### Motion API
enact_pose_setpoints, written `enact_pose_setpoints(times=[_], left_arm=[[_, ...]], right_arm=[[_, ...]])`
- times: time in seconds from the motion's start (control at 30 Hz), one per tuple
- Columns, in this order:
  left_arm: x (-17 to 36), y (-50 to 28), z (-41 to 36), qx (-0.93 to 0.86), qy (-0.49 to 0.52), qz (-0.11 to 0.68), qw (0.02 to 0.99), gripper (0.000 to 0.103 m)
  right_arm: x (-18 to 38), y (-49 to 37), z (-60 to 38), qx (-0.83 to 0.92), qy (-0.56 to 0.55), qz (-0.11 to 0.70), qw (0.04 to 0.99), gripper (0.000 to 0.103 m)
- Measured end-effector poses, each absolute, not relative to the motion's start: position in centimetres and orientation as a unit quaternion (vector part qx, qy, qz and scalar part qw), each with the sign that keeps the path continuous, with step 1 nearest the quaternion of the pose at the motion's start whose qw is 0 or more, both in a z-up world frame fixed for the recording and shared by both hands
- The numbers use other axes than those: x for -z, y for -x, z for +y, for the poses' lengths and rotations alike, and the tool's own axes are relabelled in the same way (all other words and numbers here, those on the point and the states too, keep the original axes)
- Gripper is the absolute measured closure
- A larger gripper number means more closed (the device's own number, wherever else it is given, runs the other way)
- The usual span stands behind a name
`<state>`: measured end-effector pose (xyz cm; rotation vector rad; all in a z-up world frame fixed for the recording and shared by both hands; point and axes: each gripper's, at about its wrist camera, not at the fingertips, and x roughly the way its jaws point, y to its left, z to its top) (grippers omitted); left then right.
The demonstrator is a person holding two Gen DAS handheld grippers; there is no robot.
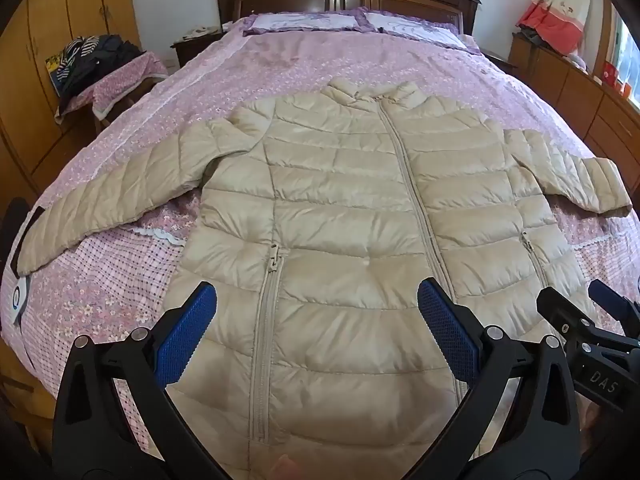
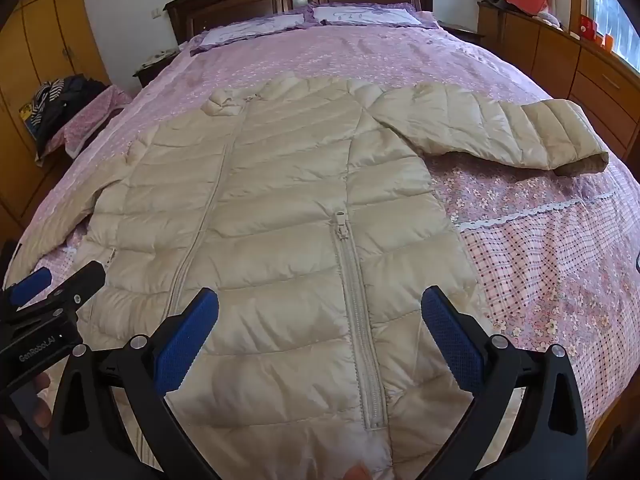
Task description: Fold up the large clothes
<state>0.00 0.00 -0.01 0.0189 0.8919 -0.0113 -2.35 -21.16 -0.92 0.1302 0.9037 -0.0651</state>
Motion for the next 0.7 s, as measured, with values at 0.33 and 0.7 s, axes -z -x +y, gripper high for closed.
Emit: enact_pose_setpoints(times=[0.33, 0.7], left_arm=[[0.16, 0.12, -0.48, 0.002, -0.016, 0.431, 0.902, 0.003], [-0.05, 0.16, -0.18, 0.003, -0.014, 0.431, 0.902, 0.003]], right_arm=[[0.91, 2.39, -21.07, 0.032, -0.061, 0.439, 0.896, 0.005], [0.91, 2.37, -21.09, 0.033, -0.060, 0.440, 0.895, 0.005]])
